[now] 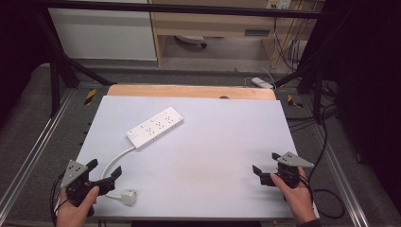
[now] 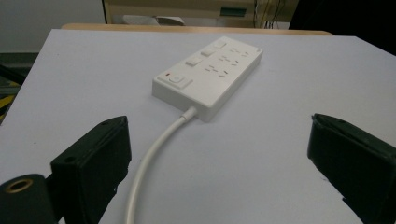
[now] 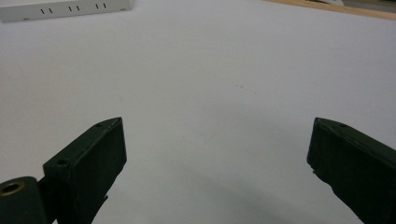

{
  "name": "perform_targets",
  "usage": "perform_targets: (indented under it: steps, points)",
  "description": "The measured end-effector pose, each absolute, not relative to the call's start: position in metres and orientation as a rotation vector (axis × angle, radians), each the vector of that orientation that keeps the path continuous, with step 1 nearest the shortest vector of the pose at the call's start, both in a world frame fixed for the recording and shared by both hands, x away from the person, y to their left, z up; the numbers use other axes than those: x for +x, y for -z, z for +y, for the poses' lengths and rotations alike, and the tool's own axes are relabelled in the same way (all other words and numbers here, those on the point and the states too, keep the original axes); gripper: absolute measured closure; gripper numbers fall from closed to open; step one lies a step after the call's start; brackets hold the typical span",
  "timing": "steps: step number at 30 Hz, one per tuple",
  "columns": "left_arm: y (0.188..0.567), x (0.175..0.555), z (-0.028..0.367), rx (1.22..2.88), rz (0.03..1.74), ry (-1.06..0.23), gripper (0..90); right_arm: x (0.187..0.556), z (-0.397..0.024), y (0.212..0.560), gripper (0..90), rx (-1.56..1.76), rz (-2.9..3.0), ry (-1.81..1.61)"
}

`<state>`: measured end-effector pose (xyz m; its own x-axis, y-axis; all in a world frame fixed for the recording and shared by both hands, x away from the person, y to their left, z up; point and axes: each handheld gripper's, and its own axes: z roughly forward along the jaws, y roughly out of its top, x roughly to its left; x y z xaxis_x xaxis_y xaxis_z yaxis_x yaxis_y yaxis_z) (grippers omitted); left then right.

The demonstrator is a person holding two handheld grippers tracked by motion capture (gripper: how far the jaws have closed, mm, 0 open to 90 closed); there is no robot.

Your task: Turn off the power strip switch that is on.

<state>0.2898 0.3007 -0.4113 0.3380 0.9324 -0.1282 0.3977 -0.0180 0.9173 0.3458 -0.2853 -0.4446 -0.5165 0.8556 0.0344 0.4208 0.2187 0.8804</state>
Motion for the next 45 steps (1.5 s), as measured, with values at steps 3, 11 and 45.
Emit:
perform_targets:
  steps: [3, 11, 45]
  points:
    - [0.409, 0.288, 0.300, 1.595, 1.199, -0.686, 6.2, 0.346, -0.284, 0.444, 5.2, 1.164, 2.029, -1.249]
    - [0.408, 0.288, 0.298, 1.580, 1.185, -0.696, 5.9, 0.346, -0.279, 0.443, 4.2, 1.146, 2.041, -1.265]
    - [0.382, 0.343, 0.267, 1.637, 1.156, -0.642, 6.2, 0.346, -0.267, 0.442, 4.3, 1.125, 2.098, -1.250]
